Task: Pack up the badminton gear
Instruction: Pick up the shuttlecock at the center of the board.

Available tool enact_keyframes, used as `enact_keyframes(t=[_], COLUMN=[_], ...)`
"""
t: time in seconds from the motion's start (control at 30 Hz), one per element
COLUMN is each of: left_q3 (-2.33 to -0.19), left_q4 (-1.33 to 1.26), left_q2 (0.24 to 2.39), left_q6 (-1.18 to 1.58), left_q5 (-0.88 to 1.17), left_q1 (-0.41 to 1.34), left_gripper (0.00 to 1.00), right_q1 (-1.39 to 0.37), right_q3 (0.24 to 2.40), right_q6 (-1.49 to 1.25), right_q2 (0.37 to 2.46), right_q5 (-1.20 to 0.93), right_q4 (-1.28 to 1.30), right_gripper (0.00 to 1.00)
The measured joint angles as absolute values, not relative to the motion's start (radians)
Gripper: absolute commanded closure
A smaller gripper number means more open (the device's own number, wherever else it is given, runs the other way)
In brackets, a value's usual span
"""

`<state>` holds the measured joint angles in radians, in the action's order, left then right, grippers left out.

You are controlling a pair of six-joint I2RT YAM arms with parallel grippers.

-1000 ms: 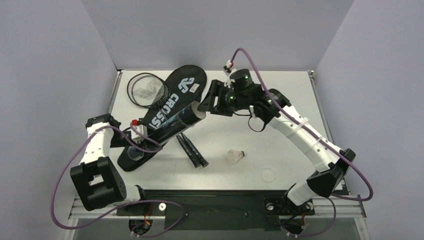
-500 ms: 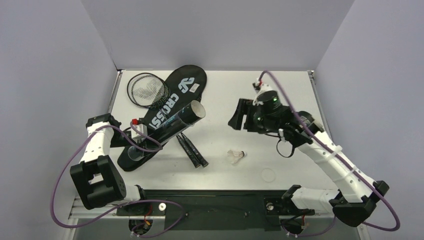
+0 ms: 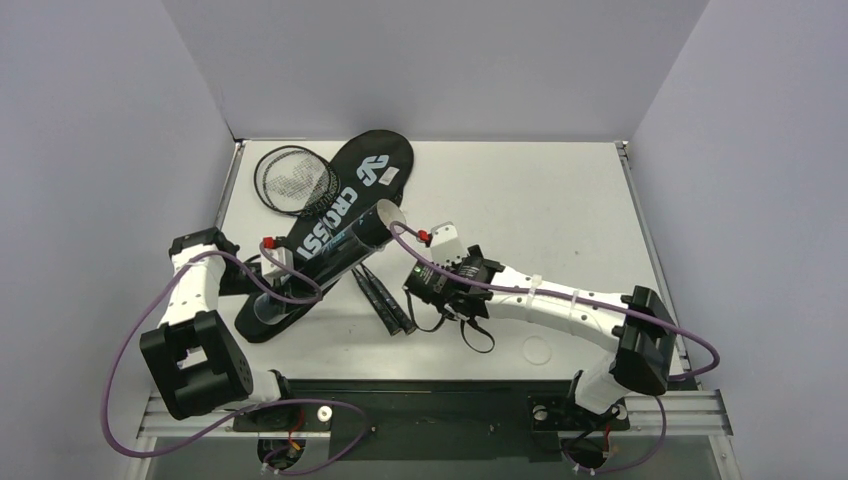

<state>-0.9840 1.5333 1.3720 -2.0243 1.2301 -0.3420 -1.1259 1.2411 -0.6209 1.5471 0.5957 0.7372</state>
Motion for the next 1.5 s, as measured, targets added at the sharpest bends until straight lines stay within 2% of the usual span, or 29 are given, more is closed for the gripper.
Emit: enact_keyframes(t=[0.17, 0.37, 0.6, 0.73, 0.93, 1.17, 1.4, 1.5], left_q3=[-0.976, -0.963, -0.963, -0.963, -0.963, -0.963, -0.963, -0.963], left_q4=[1.53, 1.521, 1.502, 1.503, 1.52, 1.526, 1.527, 1.527], left_q2=[1.372, 1.372, 1.372, 1.372, 1.372, 1.372, 1.372, 1.372], left_q6=[-2.024, -2.02, -2.007, -2.003, -2.002, -2.002, -2.002, -2.002], left_q5=[1.211, 1.17, 1.125, 1.136, 1.212, 1.24, 1.247, 1.247], left_q1=[-0.353, -0.363, -0.364, -0.364, -0.359, -0.359, -0.359, -0.359], left_gripper=[0.81, 0.81, 0.81, 0.81, 0.81, 0.81, 0.81, 0.81], right_q1=[-1.147, -1.159, -1.161, -1.166, -1.181, -1.171, -1.173, -1.176], right_q3=[1.2, 1.112, 1.04, 0.984, 0.895, 0.891, 0.86, 0.857], right_q6=[-0.655, -0.688, -0.71, -0.71, -0.67, -0.646, -0.649, -0.651], right_q2=[1.589, 1.621, 1.637, 1.636, 1.546, 1.364, 1.382, 1.408], right_q5=[0.717, 0.764, 0.781, 0.774, 0.724, 0.691, 0.668, 0.665], right_q4=[0.669, 0.559, 0.471, 0.445, 0.447, 0.445, 0.445, 0.444], right_gripper=[0.43, 0.47, 0.48, 0.44, 0.42, 0.42, 0.43, 0.47])
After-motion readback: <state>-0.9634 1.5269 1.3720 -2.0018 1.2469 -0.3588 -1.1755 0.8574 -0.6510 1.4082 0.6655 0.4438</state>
